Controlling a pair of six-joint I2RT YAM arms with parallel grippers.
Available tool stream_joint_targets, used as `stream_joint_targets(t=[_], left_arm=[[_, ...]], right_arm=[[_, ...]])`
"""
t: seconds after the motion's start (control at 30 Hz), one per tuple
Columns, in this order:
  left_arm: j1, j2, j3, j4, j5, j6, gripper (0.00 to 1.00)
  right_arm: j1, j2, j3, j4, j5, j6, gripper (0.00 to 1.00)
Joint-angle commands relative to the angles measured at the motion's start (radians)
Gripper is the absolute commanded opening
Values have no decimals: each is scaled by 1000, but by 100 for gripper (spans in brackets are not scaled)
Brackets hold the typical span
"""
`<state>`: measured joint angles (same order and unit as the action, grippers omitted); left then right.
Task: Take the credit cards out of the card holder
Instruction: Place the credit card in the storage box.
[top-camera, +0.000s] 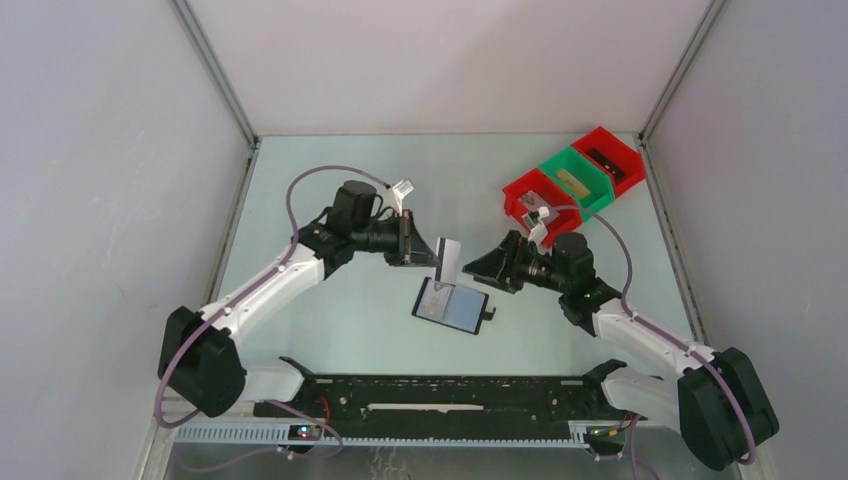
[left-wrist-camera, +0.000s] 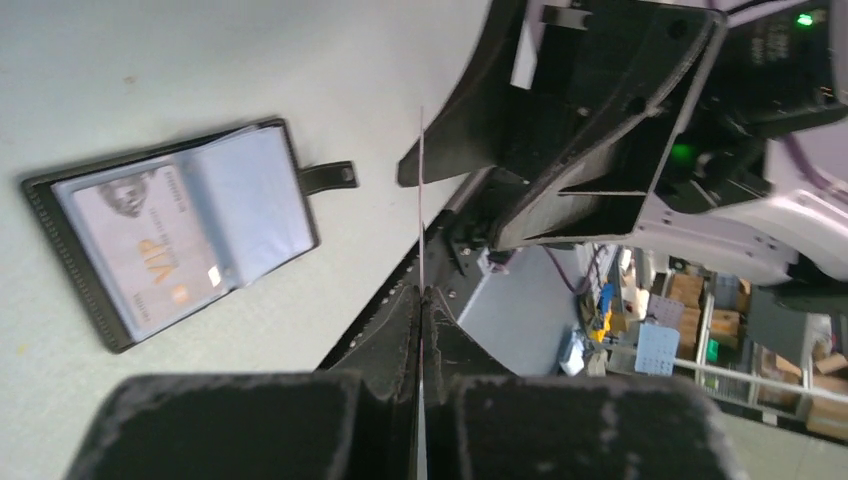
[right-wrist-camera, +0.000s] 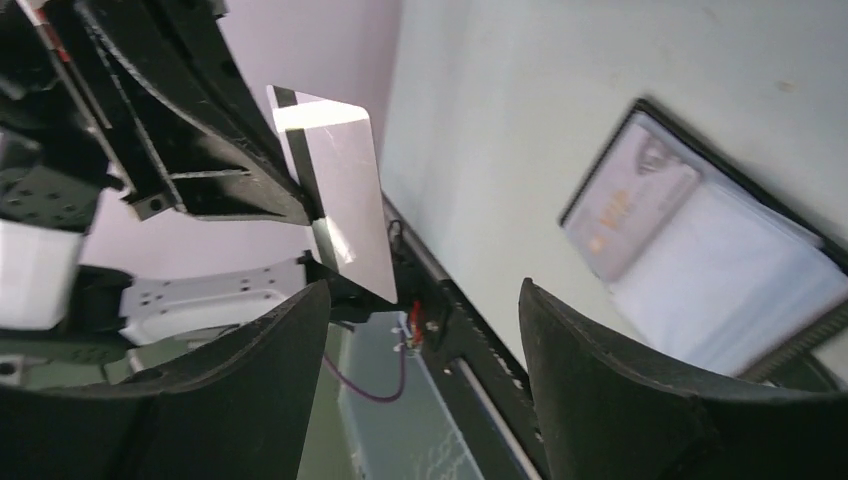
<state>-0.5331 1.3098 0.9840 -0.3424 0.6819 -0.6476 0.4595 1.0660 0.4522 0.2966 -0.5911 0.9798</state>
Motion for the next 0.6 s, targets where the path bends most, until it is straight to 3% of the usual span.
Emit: stream_joint_targets(t=[0.0,0.27,0.57], left_arm=[[8,-64,6,168,132,-83,0],[8,-75,-22,250,189,-136,0],[8,-71,-37,268,208,-147,0]], right_arm=[[-2,-1,19,244,-94,117,79],[-4,67,9,482,-132,268,72],[-4,82,14,560,-131,328,34]])
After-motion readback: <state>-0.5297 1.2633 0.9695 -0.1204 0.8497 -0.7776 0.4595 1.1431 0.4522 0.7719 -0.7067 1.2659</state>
